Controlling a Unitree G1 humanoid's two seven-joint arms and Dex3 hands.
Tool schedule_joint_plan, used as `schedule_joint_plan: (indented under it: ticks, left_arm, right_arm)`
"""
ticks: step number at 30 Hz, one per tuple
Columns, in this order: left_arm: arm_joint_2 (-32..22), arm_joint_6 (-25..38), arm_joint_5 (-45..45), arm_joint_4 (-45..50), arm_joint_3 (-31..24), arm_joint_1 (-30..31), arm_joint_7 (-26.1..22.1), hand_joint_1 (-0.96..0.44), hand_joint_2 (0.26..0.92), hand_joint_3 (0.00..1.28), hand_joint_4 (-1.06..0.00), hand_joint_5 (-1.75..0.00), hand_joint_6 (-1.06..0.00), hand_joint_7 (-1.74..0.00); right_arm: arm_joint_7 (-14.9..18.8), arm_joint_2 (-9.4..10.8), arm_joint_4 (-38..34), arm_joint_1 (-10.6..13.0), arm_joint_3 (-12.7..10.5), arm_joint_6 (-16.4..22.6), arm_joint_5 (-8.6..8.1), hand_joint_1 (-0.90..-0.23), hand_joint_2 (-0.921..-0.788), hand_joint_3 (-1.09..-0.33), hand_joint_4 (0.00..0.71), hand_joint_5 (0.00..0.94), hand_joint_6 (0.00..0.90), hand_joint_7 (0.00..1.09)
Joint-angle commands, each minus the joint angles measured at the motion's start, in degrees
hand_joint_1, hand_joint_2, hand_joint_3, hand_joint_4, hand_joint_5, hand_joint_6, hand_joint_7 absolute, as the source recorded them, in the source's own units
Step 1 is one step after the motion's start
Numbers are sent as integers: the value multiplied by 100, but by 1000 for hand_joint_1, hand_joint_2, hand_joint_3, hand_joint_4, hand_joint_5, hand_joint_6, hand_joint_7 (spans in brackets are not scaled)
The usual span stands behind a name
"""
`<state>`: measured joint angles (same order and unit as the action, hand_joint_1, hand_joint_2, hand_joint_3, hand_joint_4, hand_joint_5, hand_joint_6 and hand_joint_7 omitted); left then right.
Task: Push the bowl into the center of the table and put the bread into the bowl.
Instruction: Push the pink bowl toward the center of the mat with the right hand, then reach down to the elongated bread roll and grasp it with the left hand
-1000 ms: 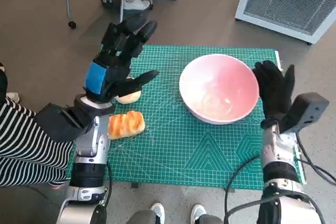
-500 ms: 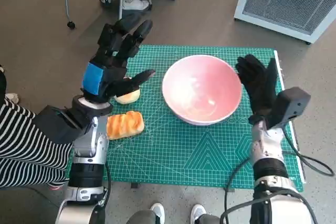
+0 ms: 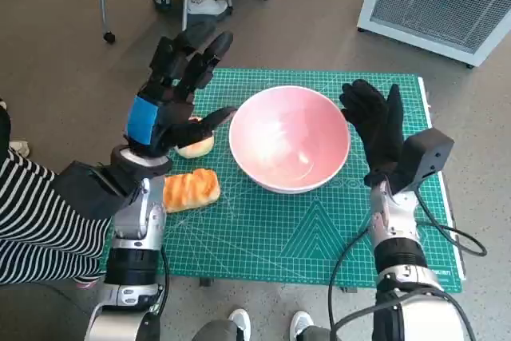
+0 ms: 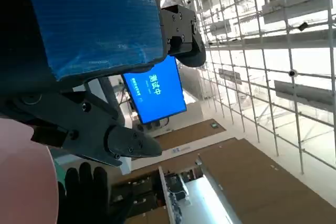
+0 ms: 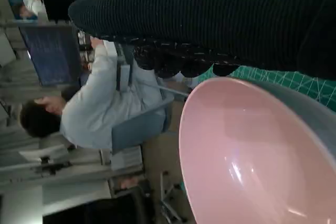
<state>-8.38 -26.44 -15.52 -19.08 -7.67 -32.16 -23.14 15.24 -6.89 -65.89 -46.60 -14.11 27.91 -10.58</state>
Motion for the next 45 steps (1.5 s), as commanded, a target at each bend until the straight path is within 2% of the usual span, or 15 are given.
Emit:
schedule_joint_plan:
  ticks: [1,8,12,17,22,29,33,45]
  left_arm:
    - [43,-84,7,-24,6,21,2,-147,921,155,-312,-50,-72,-633]
    - [91,-49,24,-7,46,-4,30,-153,921,160,-317,-47,-73,-631]
    - [119,-2,37,41,86,-23,48,-170,921,165,-317,-43,-72,-634]
    - [151,79,47,116,130,-66,67,-190,921,176,-315,-34,-53,-665]
    - [172,156,33,178,163,-101,72,-200,921,184,-316,-28,-22,-715]
    - [175,192,26,211,173,-103,75,-203,921,187,-316,-26,-8,-738]
    - [230,376,-53,466,320,-244,-30,-243,921,197,-310,-22,-1,-762]
    - [158,525,-286,575,318,-306,-408,-251,918,207,-285,-11,1,-763]
  right_arm:
    - [22,-233,378,183,6,113,56,-613,-921,-918,137,5,122,170]
    - [-79,-252,1170,369,-18,420,1,-643,-921,-884,157,11,143,180]
    - [31,-141,2155,655,46,540,-129,-656,-921,-853,164,12,156,188]
    - [214,-31,3350,1044,211,425,-310,-675,-921,-820,166,10,161,195]
    - [313,22,4116,1317,347,179,-478,-704,-921,-774,167,8,166,203]
    - [296,21,4438,1442,405,-19,-517,-713,-921,-758,169,7,167,208]
    - [453,24,5222,1708,684,46,-433,-724,-921,-716,185,13,201,233]
    - [436,-90,5396,1761,778,-71,-379,-718,-921,-693,191,9,210,259]
